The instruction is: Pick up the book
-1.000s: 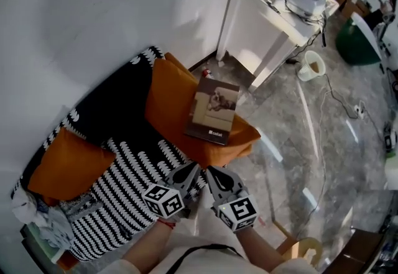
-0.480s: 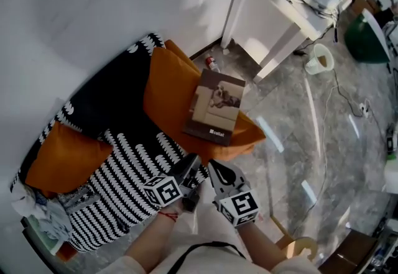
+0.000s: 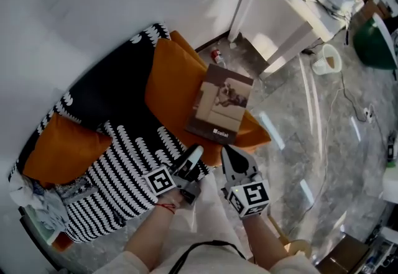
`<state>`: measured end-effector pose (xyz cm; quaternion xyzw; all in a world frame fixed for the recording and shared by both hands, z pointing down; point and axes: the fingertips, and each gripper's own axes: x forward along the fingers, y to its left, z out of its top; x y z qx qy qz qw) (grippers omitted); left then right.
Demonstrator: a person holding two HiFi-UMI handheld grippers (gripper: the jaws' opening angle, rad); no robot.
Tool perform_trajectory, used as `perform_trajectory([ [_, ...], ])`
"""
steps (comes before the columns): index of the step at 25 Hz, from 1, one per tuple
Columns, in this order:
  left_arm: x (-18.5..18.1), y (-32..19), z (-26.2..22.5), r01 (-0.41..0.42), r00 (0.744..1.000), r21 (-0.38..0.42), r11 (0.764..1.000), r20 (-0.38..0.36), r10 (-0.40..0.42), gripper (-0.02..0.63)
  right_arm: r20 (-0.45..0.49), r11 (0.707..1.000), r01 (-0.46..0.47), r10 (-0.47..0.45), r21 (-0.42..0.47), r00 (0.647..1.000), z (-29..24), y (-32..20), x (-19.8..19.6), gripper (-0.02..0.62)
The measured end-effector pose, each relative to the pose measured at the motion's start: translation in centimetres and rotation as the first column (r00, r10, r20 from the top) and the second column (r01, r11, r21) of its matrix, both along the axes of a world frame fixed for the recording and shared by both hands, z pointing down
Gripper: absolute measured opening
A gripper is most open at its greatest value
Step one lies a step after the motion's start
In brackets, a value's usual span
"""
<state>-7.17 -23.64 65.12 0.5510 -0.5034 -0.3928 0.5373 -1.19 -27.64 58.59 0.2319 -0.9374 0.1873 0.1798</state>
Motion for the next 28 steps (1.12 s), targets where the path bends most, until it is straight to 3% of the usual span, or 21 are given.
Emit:
perform_trajectory([
  [3,-0.5,-0.3,-0.1,0.037,0.997,0.037,0.999,-0.070,-0.034,0.221,-0.007,1.000,-0.024,0.024,0.007,1.000,0.0,-1.1,-0.2,0.014],
  [8,-1.7,-0.8,0.1,0.094,0.991,0.068,0.993,-0.097,-0.088,0.232,-0.028,0.998,-0.058,0.058,0.003,0.998,0.8,-2.6,-0.2,0.014],
  [19,-3.4,-2.6,0.1,0.114,0.991,0.139,0.984,-0.082,-0.103,0.264,-0.083,0.995,-0.092,0.089,-0.036,0.993,3.5,-3.5,0.6,0.014],
  [28,-4.4,-3.3,0.5,0.161,0.984,0.160,0.974,-0.096,-0.148,0.265,-0.096,0.999,-0.039,0.036,-0.031,0.995,4.2,-3.3,-0.1,0.014],
])
